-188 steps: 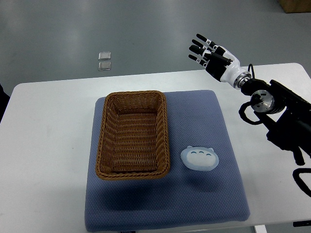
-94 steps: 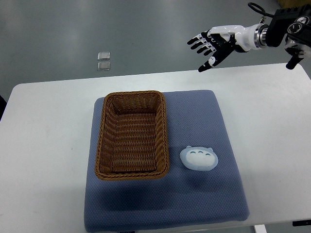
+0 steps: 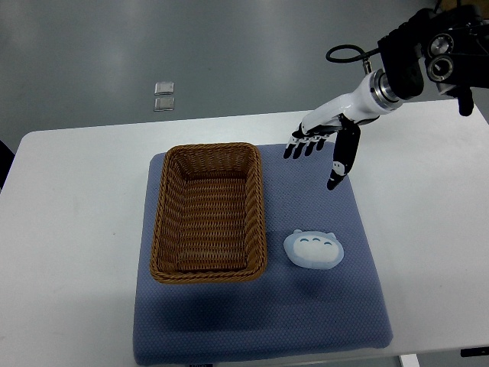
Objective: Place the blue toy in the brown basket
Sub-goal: 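Lower the right hand onto the pale blue cat-shaped toy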
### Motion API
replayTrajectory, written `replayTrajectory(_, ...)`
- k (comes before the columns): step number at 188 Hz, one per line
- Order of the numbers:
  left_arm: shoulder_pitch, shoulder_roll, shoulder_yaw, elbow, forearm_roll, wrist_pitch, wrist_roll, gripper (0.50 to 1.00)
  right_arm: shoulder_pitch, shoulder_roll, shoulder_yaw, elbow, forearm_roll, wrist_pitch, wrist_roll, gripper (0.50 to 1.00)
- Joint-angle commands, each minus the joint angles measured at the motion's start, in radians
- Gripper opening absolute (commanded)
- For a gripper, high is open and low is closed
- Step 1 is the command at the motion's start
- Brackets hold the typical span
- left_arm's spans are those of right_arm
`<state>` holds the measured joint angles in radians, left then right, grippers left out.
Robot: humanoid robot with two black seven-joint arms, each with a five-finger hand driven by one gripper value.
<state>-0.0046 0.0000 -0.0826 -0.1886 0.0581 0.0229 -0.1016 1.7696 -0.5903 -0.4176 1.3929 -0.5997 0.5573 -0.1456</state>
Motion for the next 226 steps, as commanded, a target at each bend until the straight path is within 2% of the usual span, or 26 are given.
replayTrajectory(1, 0.0, 0.0, -0.002, 0.0, 0.0, 0.002, 0.0, 1.0, 0.004, -0.043, -0.016, 0.061, 0.017, 0.0, 0.001, 0.911)
replayTrajectory(38, 0.0, 0.0, -0.002, 0.0, 0.0, 0.002, 0.0, 1.0, -0.018, -0.092, -0.015, 0.112, 0.052, -0.031, 0.001, 0.909)
replayTrajectory(72, 0.0, 0.0, -0.002, 0.001, 0.0, 0.002, 0.0, 1.0, -0.091, -0.095, -0.01, 0.118, 0.055, -0.148, 0.001, 0.909)
replayTrajectory(155, 0.0, 0.0, 0.001, 0.003, 0.0, 0.003, 0.0, 1.0, -0.272, -0.095, 0.0, 0.136, 0.11, -0.32, 0.003, 0.907)
replayTrajectory(226, 0.0, 0.0, 0.001, 0.005, 0.0, 0.003, 0.0, 1.0, -0.391, -0.097, 0.056, 0.149, 0.113, -0.373, 0.005, 0.907)
